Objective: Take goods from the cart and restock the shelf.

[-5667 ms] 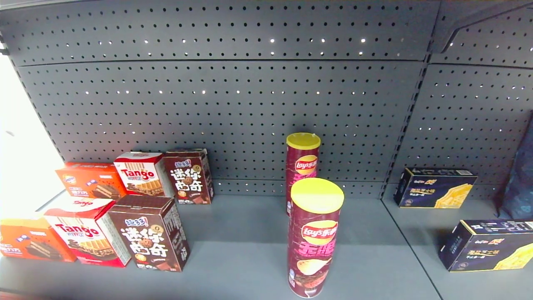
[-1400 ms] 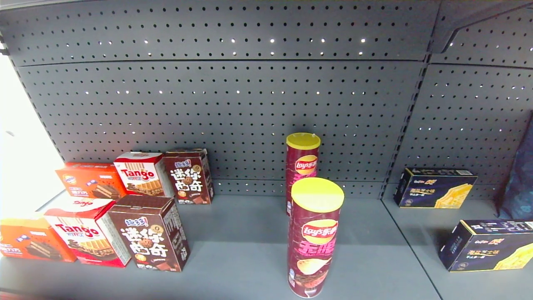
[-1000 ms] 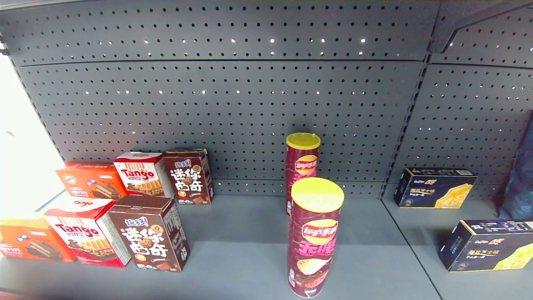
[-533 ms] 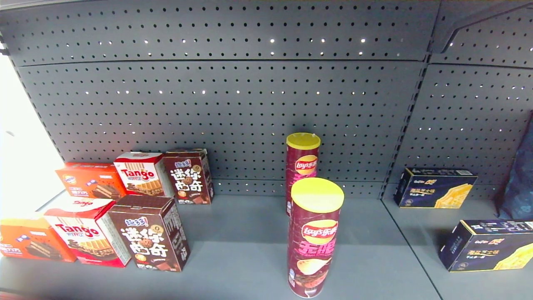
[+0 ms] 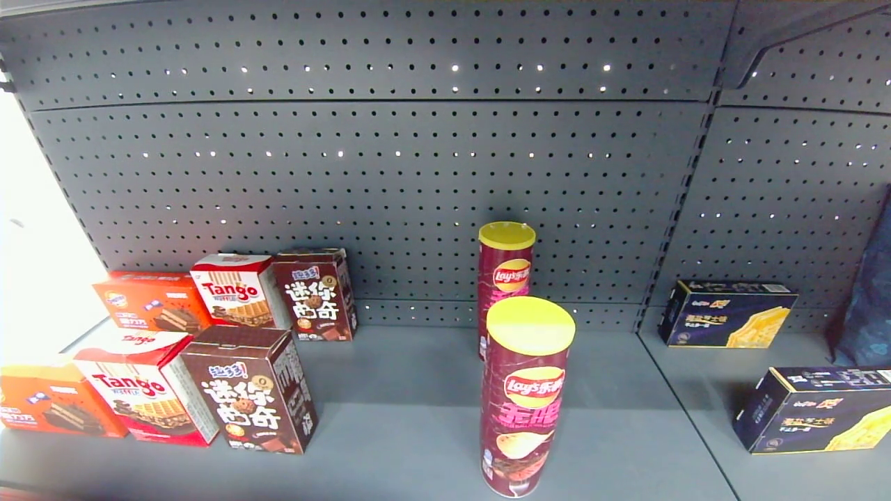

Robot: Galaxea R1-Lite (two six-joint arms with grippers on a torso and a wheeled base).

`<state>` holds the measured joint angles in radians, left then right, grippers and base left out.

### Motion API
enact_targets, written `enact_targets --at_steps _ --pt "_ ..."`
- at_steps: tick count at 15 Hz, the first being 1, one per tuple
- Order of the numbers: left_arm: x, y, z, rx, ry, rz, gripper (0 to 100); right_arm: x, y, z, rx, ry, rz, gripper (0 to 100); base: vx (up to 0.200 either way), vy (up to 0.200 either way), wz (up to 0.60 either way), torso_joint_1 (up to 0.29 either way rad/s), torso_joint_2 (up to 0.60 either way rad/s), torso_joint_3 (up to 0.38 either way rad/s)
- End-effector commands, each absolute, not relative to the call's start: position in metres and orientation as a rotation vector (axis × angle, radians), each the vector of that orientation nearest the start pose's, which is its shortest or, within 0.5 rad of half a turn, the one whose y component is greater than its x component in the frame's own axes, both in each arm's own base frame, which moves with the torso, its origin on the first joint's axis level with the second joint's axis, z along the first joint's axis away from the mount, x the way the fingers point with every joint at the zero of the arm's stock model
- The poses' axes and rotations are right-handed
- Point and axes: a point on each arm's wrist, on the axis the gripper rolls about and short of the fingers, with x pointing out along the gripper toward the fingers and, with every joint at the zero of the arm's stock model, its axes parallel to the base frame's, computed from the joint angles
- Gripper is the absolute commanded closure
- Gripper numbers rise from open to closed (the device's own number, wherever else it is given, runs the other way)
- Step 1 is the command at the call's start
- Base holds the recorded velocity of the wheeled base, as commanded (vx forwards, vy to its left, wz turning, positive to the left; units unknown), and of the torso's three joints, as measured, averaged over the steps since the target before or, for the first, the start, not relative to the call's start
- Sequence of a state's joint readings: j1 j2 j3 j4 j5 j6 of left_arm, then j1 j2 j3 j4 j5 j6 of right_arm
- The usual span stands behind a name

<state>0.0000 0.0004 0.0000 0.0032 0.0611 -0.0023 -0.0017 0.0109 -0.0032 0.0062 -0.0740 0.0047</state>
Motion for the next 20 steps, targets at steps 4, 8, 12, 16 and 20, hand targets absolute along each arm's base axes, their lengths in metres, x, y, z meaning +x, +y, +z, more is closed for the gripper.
enact_targets --at_steps 4,8,12,16,20 --pt "-0.0228 0.0014 0.0752 -0.003 0.003 0.061 0 -0.0222 -0.0016 0.076 0.003 0.015 -0.074 0 0.0 0.0 0.0 0.0 0.0 0.0" --pt "-0.0228 0.0013 0.0752 -0.001 0.003 0.06 0 -0.0222 -0.0016 0.076 0.004 0.015 -0.074 0 -0.1 0.0 0.0 0.001 0.0 0.002" --pt "-0.0228 0.0013 0.0752 0.009 0.003 0.06 0 -0.0222 -0.0016 0.076 0.004 0.015 -0.074 0 0.0 0.0 0.0 0.0 0.0 0.0" --pt "-0.0228 0.0013 0.0752 0.018 0.004 0.058 0 -0.0222 -0.0016 0.076 0.004 0.015 -0.074 0 0.0 -0.1 0.0 0.01 0.0 0.0" --pt "-0.0228 0.0013 0.0752 0.009 0.003 0.06 0 -0.0222 -0.0016 0.076 0.004 0.015 -0.074 0 0.0 0.0 0.0 0.0 0.0 0.0"
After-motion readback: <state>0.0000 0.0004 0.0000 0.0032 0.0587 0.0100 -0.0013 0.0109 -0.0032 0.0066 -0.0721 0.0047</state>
